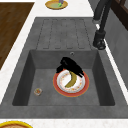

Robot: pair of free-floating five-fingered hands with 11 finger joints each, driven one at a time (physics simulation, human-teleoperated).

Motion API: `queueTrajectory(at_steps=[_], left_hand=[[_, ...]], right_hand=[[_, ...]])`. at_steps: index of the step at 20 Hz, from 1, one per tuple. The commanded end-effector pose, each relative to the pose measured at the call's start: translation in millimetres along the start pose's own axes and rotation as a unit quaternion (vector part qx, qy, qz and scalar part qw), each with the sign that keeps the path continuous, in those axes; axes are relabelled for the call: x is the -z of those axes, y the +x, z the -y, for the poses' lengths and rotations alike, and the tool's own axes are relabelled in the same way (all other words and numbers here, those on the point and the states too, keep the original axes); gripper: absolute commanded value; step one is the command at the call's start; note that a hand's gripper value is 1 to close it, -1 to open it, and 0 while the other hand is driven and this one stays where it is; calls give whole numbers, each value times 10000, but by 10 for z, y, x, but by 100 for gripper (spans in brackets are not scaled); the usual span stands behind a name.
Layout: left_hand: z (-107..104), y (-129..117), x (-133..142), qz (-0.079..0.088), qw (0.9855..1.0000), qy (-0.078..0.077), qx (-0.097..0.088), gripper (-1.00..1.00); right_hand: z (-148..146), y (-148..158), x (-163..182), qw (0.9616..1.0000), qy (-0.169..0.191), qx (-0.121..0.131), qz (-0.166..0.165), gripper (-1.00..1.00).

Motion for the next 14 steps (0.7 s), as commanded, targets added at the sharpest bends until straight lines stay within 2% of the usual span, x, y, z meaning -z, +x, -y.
queueTrajectory(at_steps=[1, 3, 6, 7, 10, 11, 13, 14], left_hand=[[30, -306, 66, -3, 9997, -18, -256, -100], [97, -472, 143, -30, 9999, -86, -144, -100], [238, -618, 169, 34, 10000, -48, 44, -100], [252, -682, 155, 62, 10000, -54, -7, -100], [206, -879, 111, 134, 9988, -25, -478, -100], [176, -905, 104, 141, 9982, -4, -580, -100], [147, -958, 96, 152, 9982, 6, -583, -100], [121, -971, 93, 151, 9976, 22, -672, -100]], right_hand=[[0, 0, 0, 10000, 0, 0, 0, 0], [0, 0, 0, 10000, 0, 0, 0, 0], [0, 0, 0, 10000, 0, 0, 0, 0], [0, 0, 0, 10000, 0, 0, 0, 0], [0, 0, 0, 10000, 0, 0, 0, 0], [0, 0, 0, 10000, 0, 0, 0, 0], [0, 0, 0, 10000, 0, 0, 0, 0], [0, 0, 0, 10000, 0, 0, 0, 0]])
